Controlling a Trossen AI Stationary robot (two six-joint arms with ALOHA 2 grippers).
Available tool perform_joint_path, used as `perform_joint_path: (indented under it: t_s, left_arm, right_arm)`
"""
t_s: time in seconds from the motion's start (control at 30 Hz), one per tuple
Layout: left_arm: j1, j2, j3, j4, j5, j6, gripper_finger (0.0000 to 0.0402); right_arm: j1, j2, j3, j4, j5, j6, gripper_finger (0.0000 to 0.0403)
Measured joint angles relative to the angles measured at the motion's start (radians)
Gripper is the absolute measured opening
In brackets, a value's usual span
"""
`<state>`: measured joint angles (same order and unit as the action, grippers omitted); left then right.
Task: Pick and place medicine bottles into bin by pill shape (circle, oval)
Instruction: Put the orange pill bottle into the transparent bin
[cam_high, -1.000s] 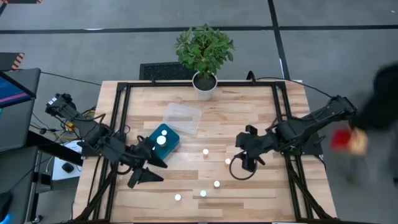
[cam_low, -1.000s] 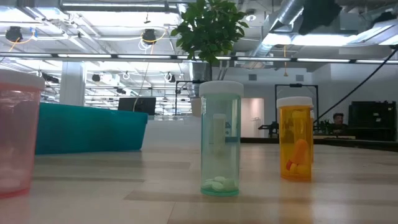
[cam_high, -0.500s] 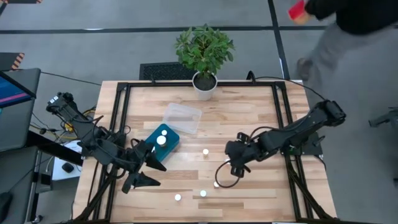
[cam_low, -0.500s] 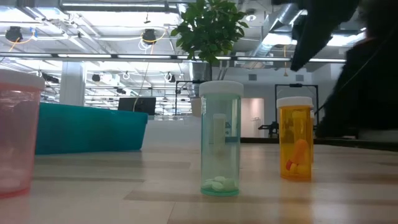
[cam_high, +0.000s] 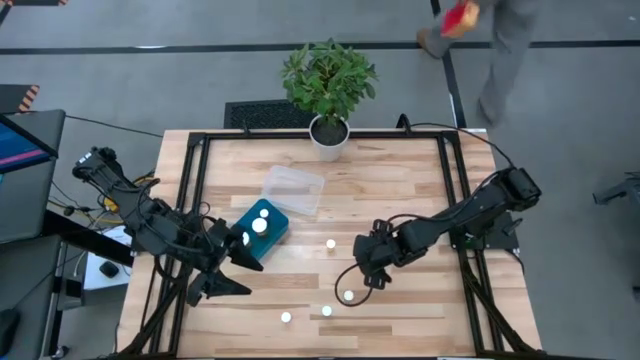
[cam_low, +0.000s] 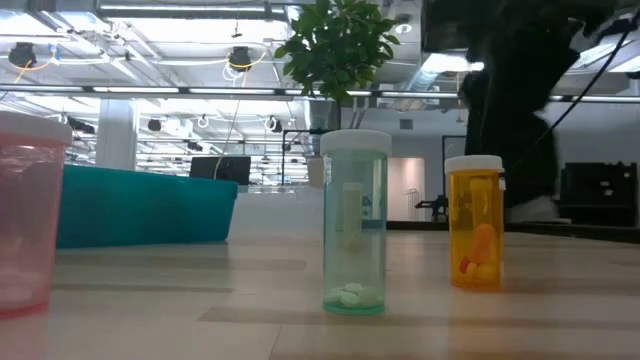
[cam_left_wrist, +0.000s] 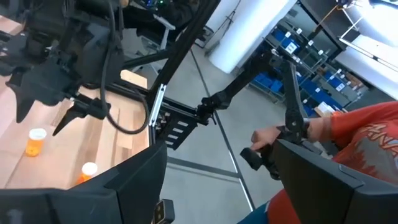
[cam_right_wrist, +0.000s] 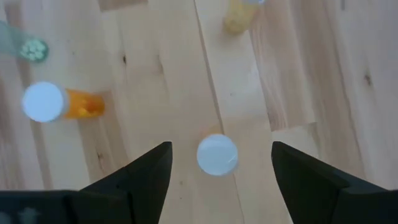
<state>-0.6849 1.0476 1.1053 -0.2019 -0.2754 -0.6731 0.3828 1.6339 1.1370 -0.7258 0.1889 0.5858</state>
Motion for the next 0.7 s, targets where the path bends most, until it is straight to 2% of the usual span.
perform_joint_path:
  t_s: [0.33,0.7]
  left_arm:
    - [0.000,-0.003,0.000,-0.005,0.002,0.003,0.0288]
    - [0.000,-0.003,0.000,-0.015,0.000,0.007,0.0288]
  right_arm:
    - [0.001,0.072,0.000,-0.006,-0.012,-0.011,0.0286]
    - [0.001,0.087,0.000,0.002,-0.030,-0.012,0.0286]
